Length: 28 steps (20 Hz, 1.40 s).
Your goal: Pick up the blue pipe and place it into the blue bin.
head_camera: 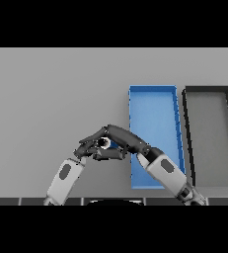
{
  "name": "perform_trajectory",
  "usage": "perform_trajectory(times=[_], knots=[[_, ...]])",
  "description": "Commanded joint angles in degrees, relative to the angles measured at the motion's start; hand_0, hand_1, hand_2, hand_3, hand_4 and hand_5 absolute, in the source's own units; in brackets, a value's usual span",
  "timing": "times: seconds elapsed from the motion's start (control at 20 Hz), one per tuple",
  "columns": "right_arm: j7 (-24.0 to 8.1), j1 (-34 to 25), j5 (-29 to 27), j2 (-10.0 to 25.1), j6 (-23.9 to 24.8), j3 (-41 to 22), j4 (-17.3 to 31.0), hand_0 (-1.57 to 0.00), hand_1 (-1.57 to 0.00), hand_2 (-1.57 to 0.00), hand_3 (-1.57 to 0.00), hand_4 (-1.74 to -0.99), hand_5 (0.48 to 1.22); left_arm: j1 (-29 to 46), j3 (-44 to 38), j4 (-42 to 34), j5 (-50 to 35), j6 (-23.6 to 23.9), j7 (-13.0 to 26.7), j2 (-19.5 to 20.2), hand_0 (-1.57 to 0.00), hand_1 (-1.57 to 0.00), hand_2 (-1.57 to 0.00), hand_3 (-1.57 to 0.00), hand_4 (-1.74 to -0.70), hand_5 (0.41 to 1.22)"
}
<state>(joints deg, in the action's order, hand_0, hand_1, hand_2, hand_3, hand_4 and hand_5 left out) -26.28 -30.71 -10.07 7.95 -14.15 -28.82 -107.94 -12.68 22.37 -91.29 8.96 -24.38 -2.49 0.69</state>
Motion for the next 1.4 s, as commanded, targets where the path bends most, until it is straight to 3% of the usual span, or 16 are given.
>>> perform_trajectory(times=[0.0,0.05,0.2,0.3,0.45,0.5,0.65,0.85,1.0,1.1,1.35], knots=[[-0.5,-0.6,0.5,0.0,0.4,0.1,0.1,-1.57,-1.57,-1.57,-1.56,-1.739,1.214,-0.2,-0.4,0.0,0.0,0.0,1.6,-0.4,-0.38,-0.35,-0.34,-0.3,-1.08,1.029],[-1.5,-0.8,0.6,0.0,0.6,0.0,-0.1,-1.57,-1.57,-1.57,-1.56,-1.739,1.216,0.5,-0.2,-0.2,0.2,0.4,2.5,-0.6,-0.31,-0.28,-0.27,-0.24,-1.05,0.938],[0.5,-0.5,1.6,0.4,0.6,-0.3,0.1,-1.57,-1.57,-1.57,-1.57,-1.74,1.218,0.1,-0.9,0.6,-0.7,1.0,4.8,-1.4,-0.16,-0.14,-0.14,-0.12,-0.98,0.704],[1.0,-0.6,0.7,0.3,1.1,-0.3,-0.6,-1.57,-1.57,-1.57,-1.57,-1.74,1.219,0.6,-1.1,0.3,-1.9,0.9,7.4,-2.1,-0.1,-0.09,-0.09,-0.08,-0.97,0.603],[2.4,-0.4,-0.4,0.0,1.8,0.1,0.3,-1.57,-1.57,-1.57,-1.57,-1.741,1.22,1.5,-0.6,0.3,0.0,1.7,6.3,-1.3,-0.05,-0.05,-0.04,-0.04,-0.95,0.513],[2.3,0.2,-2.9,0.2,1.7,0.9,-0.5,-1.57,-1.57,-1.57,-1.57,-1.741,1.22,1.1,-0.7,0.1,0.0,2.1,7.0,-1.5,-0.04,-0.04,-0.04,-0.03,-0.94,0.495],[-2.4,-3.1,-8.6,-1.3,4.2,3.9,-0.6,-1.57,-1.57,-1.57,-1.57,-1.741,1.221,1.6,-0.2,1.0,0.6,1.9,6.8,-1.5,-0.02,-0.02,-0.02,-0.02,-0.92,0.474],[-7.4,-11.8,-17.8,-0.5,7.7,9.6,-2.1,-1.57,-1.57,-1.57,-1.57,-1.741,1.221,1.1,-0.5,0.9,0.5,1.8,7.4,-1.4,-0.01,-0.01,-0.01,-0.01,-0.91,0.45],[-6.9,-20.5,-23.6,2.3,7.0,16.0,1.5,-1.57,-1.57,-1.57,-1.57,-1.741,1.221,1.1,-0.7,0.7,-0.3,1.2,8.6,-1.2,0.0,0.0,0.0,0.0,-0.91,0.437],[-5.2,-24.7,-21.3,4.1,9.5,19.4,3.5,-1.57,-1.57,-1.57,-1.57,-1.741,1.221,1.0,-0.8,0.9,-0.3,1.2,9.5,-1.3,0.0,0.0,0.0,0.0,-0.9,0.433],[-7.6,-30.2,-17.1,10.3,11.9,27.5,12.3,-1.57,-1.57,-1.57,-1.57,-1.741,1.221,1.2,-0.4,0.4,0.6,1.3,9.1,-1.0,0.0,0.0,0.0,0.0,-0.89,0.421]])
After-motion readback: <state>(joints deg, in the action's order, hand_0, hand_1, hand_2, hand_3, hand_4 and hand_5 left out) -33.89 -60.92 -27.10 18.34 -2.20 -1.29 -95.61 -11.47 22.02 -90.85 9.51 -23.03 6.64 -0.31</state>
